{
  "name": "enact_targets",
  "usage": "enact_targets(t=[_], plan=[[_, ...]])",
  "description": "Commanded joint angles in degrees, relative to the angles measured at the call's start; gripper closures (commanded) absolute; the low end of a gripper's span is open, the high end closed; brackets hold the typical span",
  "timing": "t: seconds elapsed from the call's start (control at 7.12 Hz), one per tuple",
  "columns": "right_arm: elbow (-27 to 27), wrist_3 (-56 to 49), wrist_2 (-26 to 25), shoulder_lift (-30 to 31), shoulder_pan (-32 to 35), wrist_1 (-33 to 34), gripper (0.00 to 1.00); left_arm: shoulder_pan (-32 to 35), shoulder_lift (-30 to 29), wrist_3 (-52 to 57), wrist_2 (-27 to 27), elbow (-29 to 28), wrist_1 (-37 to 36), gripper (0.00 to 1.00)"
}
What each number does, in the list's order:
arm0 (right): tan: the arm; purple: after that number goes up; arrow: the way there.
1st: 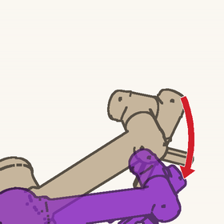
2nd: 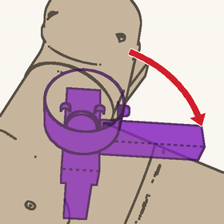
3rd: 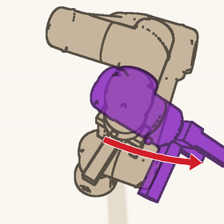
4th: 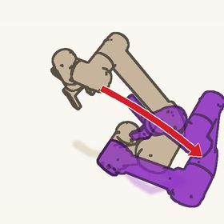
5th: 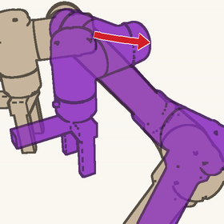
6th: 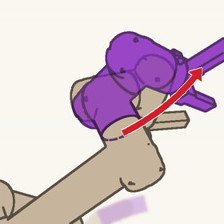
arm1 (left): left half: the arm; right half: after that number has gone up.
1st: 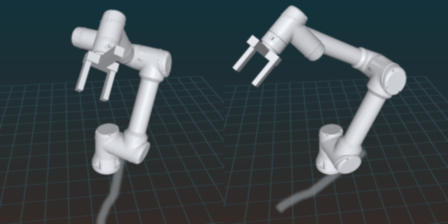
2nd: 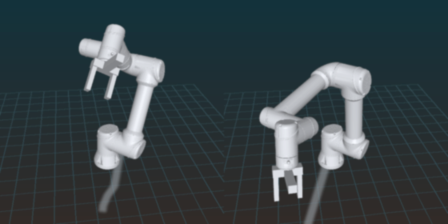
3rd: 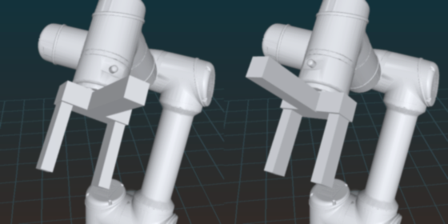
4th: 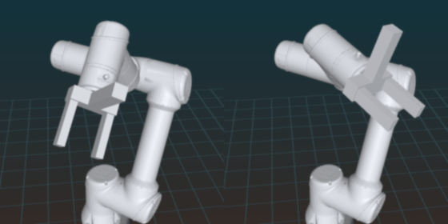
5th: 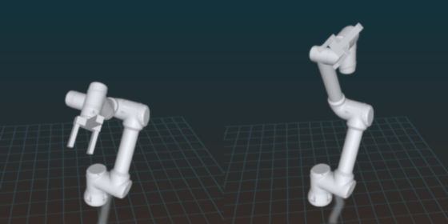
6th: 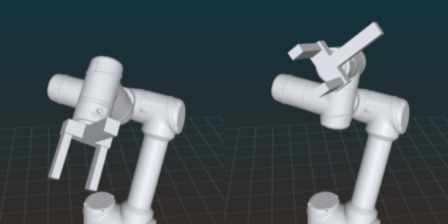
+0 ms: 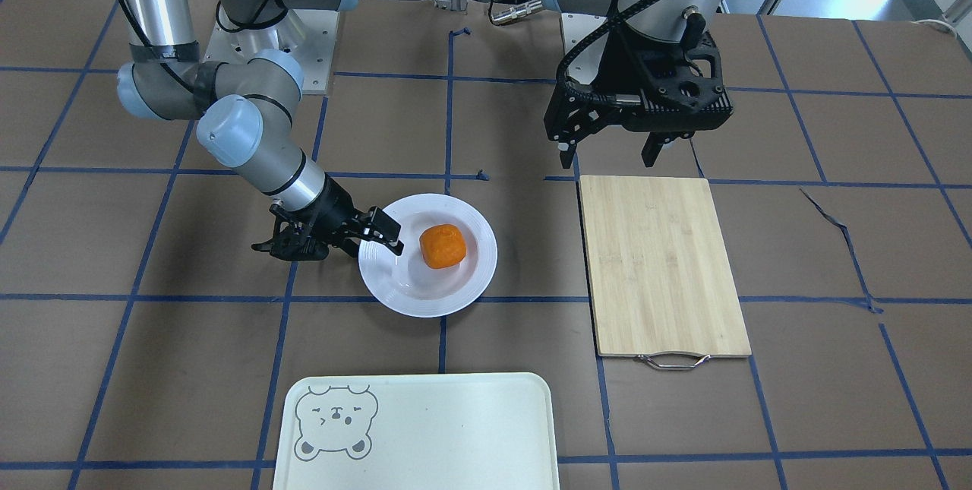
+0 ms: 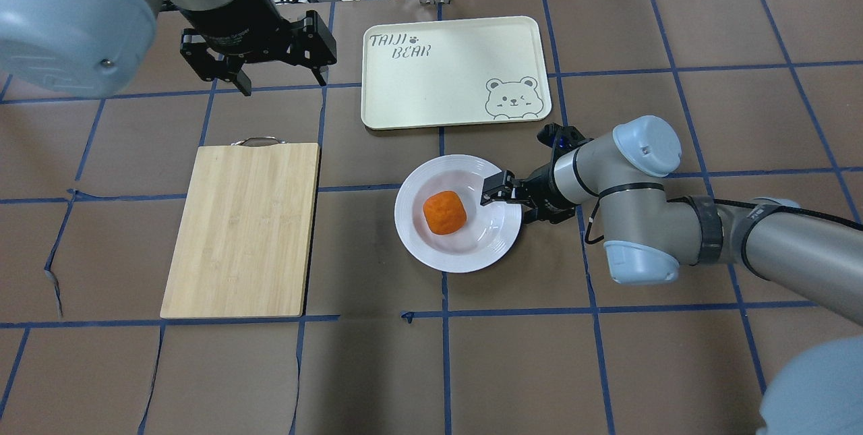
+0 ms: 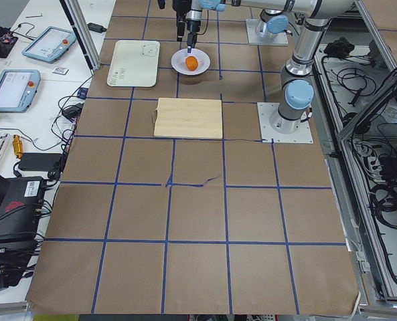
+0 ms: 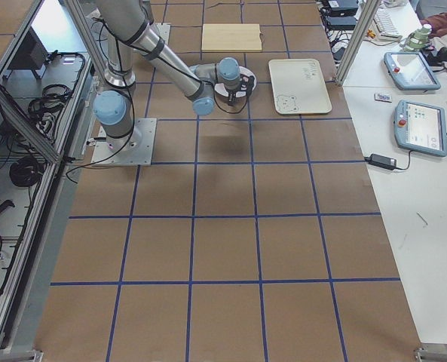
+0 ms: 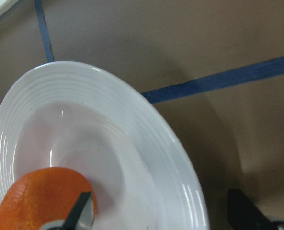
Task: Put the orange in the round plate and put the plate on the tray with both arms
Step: 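Grip the white plate rim nearest the right gripper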
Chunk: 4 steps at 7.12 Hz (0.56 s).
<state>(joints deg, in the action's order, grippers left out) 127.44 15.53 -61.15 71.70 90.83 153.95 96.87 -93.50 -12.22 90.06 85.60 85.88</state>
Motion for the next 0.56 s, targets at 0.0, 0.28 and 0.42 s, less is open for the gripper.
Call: enact_targets(t=[0.0,0.28,0.42], plan=[[0.3,0.0,-0.5,-0.1,3.2,0.6,0.01,-0.1,0.1,0.0,-0.1,0.0,0.1,0.00],[0.7,-0.6,-0.8,-0.1,3.2,0.6,0.04,-0.1,0.2,0.0,0.0,0.0,0.1,0.00],[0.8,-0.7,-0.9,-0.1,3.2,0.5,0.06,-0.1,0.2,0.0,0.0,0.0,0.1,0.00]])
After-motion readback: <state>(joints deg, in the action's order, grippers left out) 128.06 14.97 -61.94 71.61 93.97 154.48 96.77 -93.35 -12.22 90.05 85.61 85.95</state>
